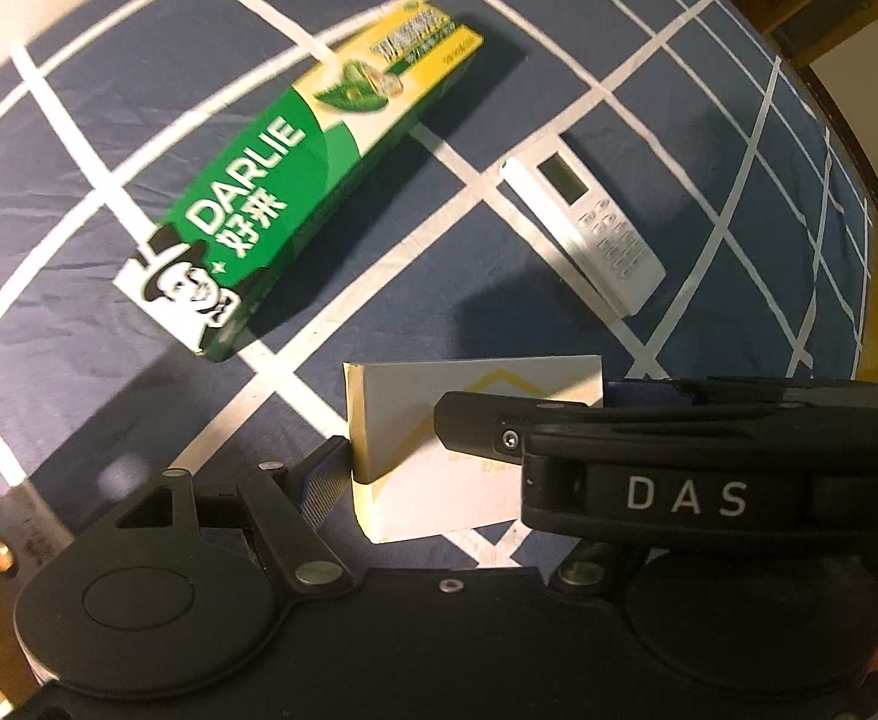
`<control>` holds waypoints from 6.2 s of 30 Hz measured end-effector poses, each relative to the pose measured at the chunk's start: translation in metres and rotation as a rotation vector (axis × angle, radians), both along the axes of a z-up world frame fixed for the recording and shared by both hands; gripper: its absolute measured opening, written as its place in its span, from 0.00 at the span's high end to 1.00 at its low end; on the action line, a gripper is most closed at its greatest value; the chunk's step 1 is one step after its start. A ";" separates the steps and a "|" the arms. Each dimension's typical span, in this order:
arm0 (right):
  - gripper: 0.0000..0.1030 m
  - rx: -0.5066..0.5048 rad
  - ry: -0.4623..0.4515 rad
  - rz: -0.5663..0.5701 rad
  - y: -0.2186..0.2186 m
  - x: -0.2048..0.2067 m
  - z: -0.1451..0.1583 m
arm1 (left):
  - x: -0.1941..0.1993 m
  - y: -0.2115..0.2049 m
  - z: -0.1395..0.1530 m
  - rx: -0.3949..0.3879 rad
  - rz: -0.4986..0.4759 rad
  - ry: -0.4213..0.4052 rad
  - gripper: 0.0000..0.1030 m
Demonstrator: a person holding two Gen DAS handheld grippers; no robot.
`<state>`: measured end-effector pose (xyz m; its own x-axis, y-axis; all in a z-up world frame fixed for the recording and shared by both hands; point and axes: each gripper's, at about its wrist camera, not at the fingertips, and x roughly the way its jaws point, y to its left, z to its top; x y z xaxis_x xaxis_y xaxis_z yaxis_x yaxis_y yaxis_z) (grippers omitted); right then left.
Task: Organize objects
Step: 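Carry the white card box with the right gripper over the box, then lower the white card box into the box and open the right gripper, then lift the right tool out of the box toward the DARLIE toothpaste box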
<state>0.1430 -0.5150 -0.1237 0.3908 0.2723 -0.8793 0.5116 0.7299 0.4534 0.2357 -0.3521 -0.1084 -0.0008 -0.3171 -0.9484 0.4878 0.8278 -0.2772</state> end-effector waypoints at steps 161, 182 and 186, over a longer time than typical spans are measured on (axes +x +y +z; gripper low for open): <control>0.00 -0.221 -0.260 0.494 0.188 -0.042 0.156 | -0.170 0.219 0.123 0.136 0.662 -0.283 0.00; 0.00 -0.227 -0.270 0.557 0.017 -0.023 0.153 | -0.141 0.073 0.116 0.159 0.754 -0.294 0.00; 0.00 -0.227 -0.273 0.576 -0.016 -0.014 0.150 | -0.132 0.050 0.111 0.167 0.783 -0.290 0.00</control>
